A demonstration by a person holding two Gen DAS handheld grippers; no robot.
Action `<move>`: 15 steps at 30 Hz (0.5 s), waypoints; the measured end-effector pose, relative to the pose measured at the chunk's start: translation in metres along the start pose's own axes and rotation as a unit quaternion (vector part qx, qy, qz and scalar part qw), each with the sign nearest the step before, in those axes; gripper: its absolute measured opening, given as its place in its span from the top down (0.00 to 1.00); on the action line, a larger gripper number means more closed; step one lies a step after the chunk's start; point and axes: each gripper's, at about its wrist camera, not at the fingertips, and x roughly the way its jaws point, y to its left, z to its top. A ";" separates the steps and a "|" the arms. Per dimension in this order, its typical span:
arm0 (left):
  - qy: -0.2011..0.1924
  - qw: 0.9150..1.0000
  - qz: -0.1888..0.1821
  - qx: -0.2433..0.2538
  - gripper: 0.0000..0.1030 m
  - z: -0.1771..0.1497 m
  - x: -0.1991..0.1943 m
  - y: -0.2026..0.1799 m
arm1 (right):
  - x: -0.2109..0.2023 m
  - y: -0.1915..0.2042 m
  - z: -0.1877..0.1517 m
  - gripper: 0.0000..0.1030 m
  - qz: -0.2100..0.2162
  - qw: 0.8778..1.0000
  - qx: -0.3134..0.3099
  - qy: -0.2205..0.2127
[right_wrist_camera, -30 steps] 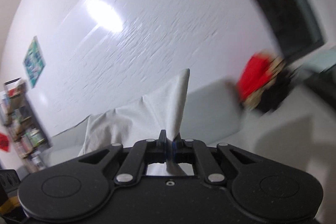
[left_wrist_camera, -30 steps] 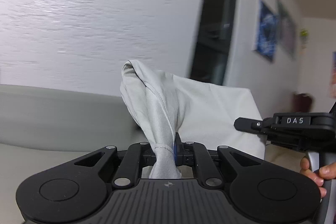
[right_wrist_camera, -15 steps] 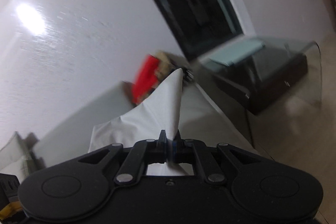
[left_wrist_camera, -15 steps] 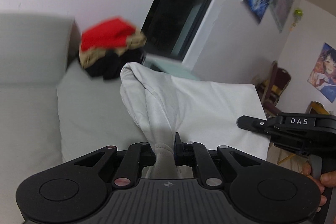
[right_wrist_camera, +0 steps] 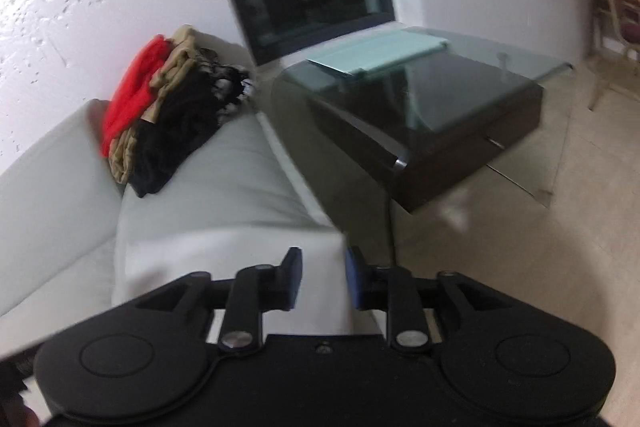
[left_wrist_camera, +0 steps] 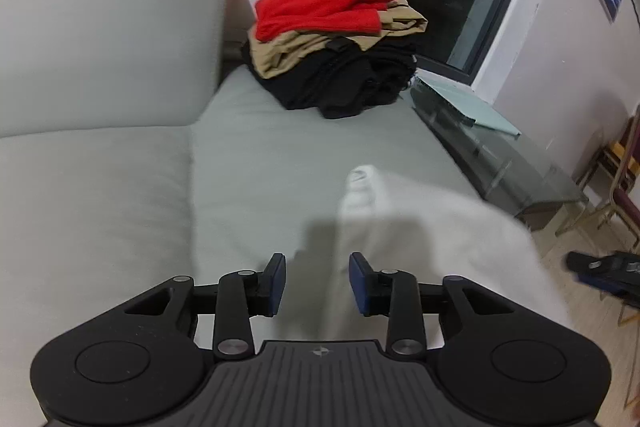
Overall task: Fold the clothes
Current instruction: 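Lower the folded shirt onto the sofa seat and open both grippers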
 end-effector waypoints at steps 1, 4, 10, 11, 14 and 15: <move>-0.002 1.000 0.005 0.015 0.69 -0.003 -0.008 0.002 | -0.010 -0.007 -0.005 0.61 0.004 1.000 0.001 -0.007; 0.003 0.998 -0.013 0.057 0.72 -0.011 -0.024 -0.009 | -0.039 -0.016 -0.016 0.56 0.011 1.000 -0.014 -0.025; 0.055 0.985 -0.063 0.148 0.68 -0.034 -0.026 -0.075 | -0.068 0.013 -0.041 0.87 0.059 0.995 -0.079 0.006; 0.069 0.983 -0.054 0.160 0.68 -0.041 -0.023 -0.082 | -0.066 0.019 -0.047 0.89 0.060 0.994 -0.092 0.018; 0.097 0.976 -0.012 0.194 0.68 -0.058 -0.025 -0.091 | -0.057 0.022 -0.068 0.89 0.050 0.990 -0.113 0.070; 0.111 0.974 0.000 0.200 0.68 -0.061 -0.029 -0.091 | -0.059 0.019 -0.075 0.89 0.038 0.990 -0.109 0.082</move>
